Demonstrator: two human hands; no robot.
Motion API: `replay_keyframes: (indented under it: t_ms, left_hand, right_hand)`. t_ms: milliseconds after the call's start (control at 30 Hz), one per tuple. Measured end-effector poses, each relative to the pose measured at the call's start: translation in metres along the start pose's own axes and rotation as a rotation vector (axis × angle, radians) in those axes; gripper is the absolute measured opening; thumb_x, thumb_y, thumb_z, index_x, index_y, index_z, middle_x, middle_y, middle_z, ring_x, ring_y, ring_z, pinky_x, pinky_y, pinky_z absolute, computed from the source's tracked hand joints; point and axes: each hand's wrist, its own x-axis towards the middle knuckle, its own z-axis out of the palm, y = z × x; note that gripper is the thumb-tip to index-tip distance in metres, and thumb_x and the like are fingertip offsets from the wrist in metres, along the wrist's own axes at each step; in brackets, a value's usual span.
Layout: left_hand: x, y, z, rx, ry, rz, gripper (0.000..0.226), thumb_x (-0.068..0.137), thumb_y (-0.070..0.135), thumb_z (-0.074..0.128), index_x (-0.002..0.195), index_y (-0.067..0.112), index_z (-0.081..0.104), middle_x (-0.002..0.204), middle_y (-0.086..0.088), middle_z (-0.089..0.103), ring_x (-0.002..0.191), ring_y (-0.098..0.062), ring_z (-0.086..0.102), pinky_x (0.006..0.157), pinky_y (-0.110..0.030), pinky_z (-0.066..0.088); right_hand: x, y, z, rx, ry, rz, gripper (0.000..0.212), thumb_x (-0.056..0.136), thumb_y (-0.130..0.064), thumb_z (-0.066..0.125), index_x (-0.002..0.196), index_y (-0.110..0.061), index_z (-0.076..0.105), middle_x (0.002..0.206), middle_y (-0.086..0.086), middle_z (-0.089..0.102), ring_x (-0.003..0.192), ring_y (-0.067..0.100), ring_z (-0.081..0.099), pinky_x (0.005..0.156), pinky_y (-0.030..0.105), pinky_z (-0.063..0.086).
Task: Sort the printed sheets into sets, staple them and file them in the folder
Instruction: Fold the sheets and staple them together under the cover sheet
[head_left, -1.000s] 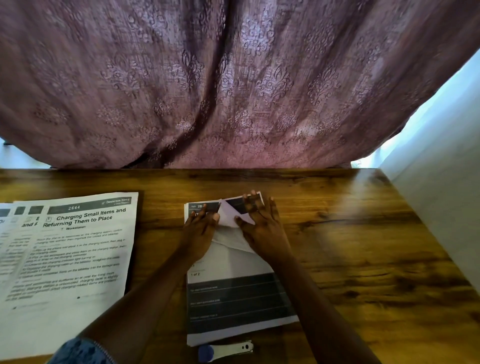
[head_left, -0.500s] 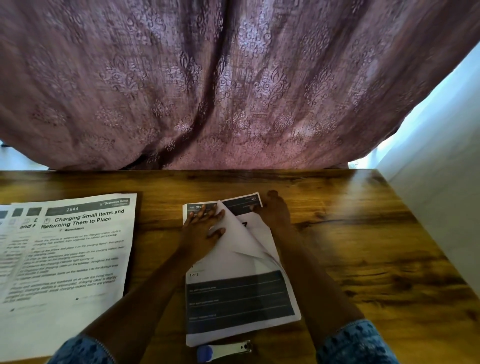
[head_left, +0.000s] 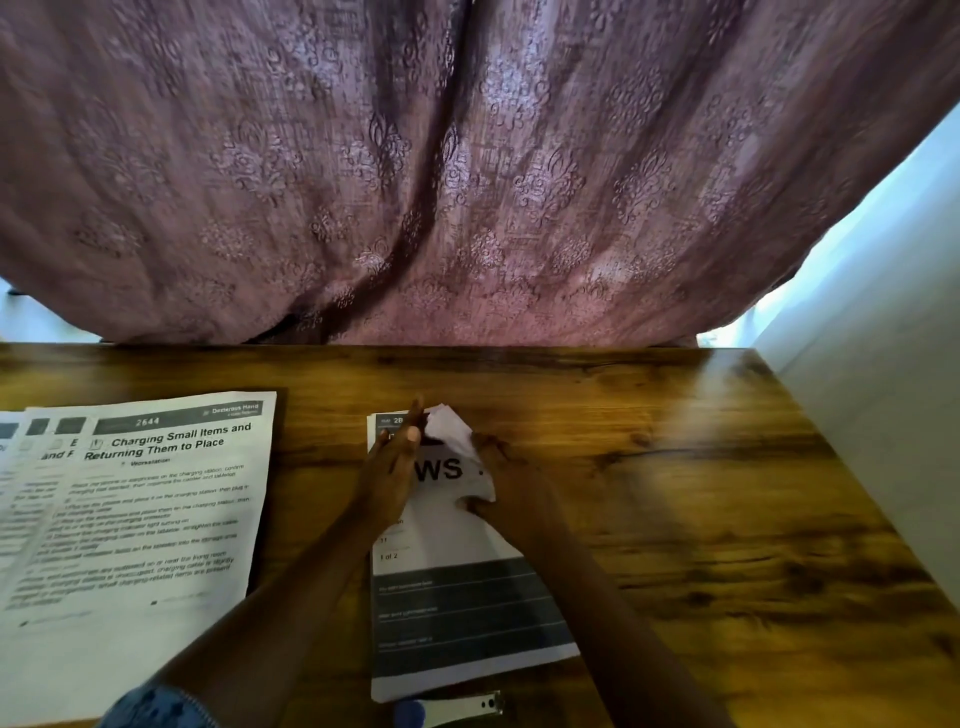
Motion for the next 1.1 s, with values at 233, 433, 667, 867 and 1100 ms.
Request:
replay_keyframes:
  t_ms: [233, 433, 667, 867, 1100]
  left_hand:
    - [-0.001, -0.004, -0.007, 0.135, 0.096, 0.038, 0.064, 0.081, 0.075, 0.044, 0.138, 0.065, 0.017, 0.152, 0.002, 0.037, 0.12, -0.021, 0.057, 0.085, -0.043, 0.057]
    - [0.002, 0.028, -0.022, -0.187, 0.289, -0.234, 0.07, 0.076, 0.035, 0.072, 0.137, 0.015, 0.046, 0.126, -0.015, 0.062, 0.091, -0.025, 0.07, 0.067, -0.029, 0.059]
    - [-0.027, 0.142, -0.021, -0.261, 0.23, -0.051, 0.021, 0.082, 0.012, 0.07, 0.097, 0.023, 0.06, 0.097, 0.005, 0.066, 0.08, -0.008, 0.064, 0.065, -0.023, 0.052]
    - [-0.081, 0.13, 0.011, 0.195, 0.276, 0.106, 0.025, 0.089, 0.048, 0.059, 0.071, 0.034, 0.048, 0.065, 0.001, 0.06, 0.048, 0.007, 0.055, 0.044, -0.009, 0.041]
    - [-0.056, 0.104, 0.004, -0.055, 0.354, -0.073, 0.012, 0.087, 0.019, 0.067, 0.084, 0.027, 0.059, 0.08, 0.009, 0.066, 0.075, -0.011, 0.064, 0.071, -0.036, 0.057]
  right_hand:
    - [0.007, 0.028, -0.016, 0.728, 0.136, 0.429, 0.025, 0.089, -0.02, 0.063, 0.111, -0.025, 0.052, 0.105, 0.002, 0.061, 0.09, 0.02, 0.061, 0.079, 0.036, 0.054]
    - [-0.008, 0.024, -0.03, 0.939, 0.231, 0.35, 0.031, 0.088, -0.029, 0.065, 0.117, -0.027, 0.053, 0.113, -0.004, 0.06, 0.095, 0.016, 0.06, 0.086, 0.037, 0.051]
    - [-0.019, -0.021, -0.095, 0.912, 0.561, 0.095, 0.024, 0.086, -0.031, 0.064, 0.106, -0.018, 0.063, 0.103, 0.001, 0.069, 0.09, 0.016, 0.067, 0.078, 0.036, 0.057]
    - [-0.042, -0.024, -0.057, 0.692, 0.547, 0.092, 0.009, 0.089, -0.022, 0.063, 0.094, -0.028, 0.059, 0.087, -0.003, 0.066, 0.081, 0.012, 0.066, 0.073, 0.031, 0.058]
    - [-0.018, -0.023, -0.069, 0.866, 0.342, 0.204, 0.017, 0.089, -0.022, 0.063, 0.101, -0.028, 0.052, 0.093, -0.013, 0.057, 0.083, 0.003, 0.055, 0.076, 0.021, 0.047]
